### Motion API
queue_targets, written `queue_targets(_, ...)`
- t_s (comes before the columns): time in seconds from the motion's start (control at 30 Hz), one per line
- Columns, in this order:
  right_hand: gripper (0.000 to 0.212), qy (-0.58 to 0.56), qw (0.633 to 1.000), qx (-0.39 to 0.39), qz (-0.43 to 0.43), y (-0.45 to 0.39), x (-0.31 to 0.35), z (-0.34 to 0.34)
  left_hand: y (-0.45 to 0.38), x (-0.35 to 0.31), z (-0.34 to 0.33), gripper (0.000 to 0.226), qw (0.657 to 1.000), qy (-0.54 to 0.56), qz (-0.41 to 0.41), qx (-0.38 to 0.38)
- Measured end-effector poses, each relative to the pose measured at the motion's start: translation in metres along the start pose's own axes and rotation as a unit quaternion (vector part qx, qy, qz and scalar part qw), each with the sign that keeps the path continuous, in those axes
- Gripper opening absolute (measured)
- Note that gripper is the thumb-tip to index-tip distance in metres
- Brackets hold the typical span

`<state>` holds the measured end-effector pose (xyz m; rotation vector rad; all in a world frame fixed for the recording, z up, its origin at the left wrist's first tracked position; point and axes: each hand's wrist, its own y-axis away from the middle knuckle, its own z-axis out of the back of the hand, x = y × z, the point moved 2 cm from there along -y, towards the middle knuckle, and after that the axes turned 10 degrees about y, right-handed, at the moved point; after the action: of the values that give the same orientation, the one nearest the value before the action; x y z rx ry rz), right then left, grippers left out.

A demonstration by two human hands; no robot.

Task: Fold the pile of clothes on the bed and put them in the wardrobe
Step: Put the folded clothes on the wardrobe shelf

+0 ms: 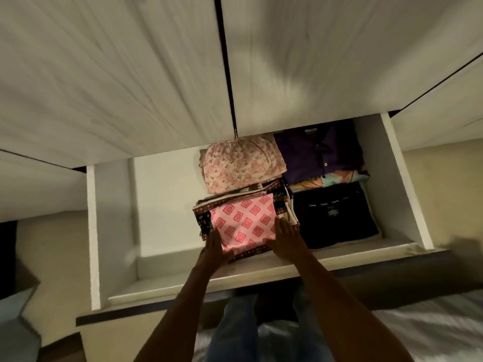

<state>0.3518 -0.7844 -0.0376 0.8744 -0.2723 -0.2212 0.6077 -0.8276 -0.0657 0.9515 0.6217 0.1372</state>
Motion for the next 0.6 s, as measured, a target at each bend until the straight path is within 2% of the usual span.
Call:
queue_targets(0.03, 0.096, -0.012, 1.0, -0.026, -0.001, -0.009, -0.002, -0.012, 0.002, -0.009, 0.001, 0.119, 1.0, 0.013, -0.012, -0.006)
queue_targets(0.1, 0.103, -0.002, 1.0, -0.022, -0.005, -0.012, 0.001, -0.029, 0.0, -0.009, -0.002, 0.119, 1.0, 0.012, -0.025, 0.0)
queue_targets(0.23, 0.092, -0.021, 0.999, 0.011, -0.039, -0.005, 0.009, -0.03, -0.005, 0.007, -0.001, 0.103, 0.998, -0.051, -0.016, 0.021)
queue_targets(0.3, 0.086, -0.048, 0.996, 0.057, -0.047, -0.003, 0.014, -0.024, 0.003, 0.008, 0.003, 0.099, 0.995, -0.091, -0.023, 0.026)
queue_targets(0.5, 0.089, -0.086, 0.989, 0.123, -0.004, 0.0, 0.007, -0.023, 0.018, 0.012, 0.015, 0.085, 0.994, -0.108, -0.022, 0.029)
queue_targets(0.6, 0.074, -0.07, 0.994, 0.088, 0.019, 0.02, 0.002, -0.001, 0.039, 0.008, 0.015, 0.072, 0.993, -0.099, -0.062, -0.007)
